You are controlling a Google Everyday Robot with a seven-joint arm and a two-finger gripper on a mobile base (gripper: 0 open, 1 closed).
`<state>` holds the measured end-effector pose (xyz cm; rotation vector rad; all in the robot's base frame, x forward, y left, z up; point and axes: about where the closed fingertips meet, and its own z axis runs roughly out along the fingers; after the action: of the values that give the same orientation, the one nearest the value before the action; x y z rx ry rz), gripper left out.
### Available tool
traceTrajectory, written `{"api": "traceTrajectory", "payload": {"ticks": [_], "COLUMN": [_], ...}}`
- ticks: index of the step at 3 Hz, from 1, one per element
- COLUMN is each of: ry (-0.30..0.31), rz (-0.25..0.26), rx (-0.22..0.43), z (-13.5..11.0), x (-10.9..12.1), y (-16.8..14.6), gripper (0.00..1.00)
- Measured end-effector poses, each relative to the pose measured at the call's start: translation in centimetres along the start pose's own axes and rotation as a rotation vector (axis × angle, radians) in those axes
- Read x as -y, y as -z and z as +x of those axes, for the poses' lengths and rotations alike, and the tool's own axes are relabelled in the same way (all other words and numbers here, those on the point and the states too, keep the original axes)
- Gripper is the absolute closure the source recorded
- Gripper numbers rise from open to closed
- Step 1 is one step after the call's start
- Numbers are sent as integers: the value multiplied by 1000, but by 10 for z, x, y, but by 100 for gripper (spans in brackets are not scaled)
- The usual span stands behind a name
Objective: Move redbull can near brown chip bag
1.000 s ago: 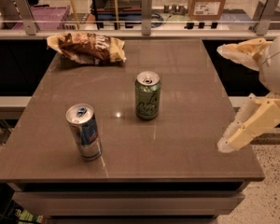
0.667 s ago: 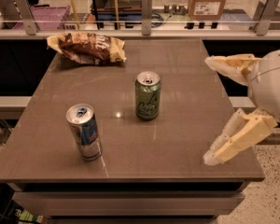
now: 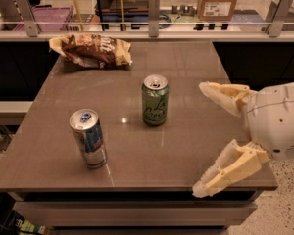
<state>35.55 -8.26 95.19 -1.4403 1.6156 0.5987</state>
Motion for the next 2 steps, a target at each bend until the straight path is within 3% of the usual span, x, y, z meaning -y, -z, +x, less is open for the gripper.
{"api": "traceTrajectory", "payload": {"ticks": [1, 2], "ry": [-28, -69], "rz": [2, 50], "rx": [57, 53], "z": [-2, 0], "x": [-12, 13], "y": [-14, -57], "gripper": [0, 0]}}
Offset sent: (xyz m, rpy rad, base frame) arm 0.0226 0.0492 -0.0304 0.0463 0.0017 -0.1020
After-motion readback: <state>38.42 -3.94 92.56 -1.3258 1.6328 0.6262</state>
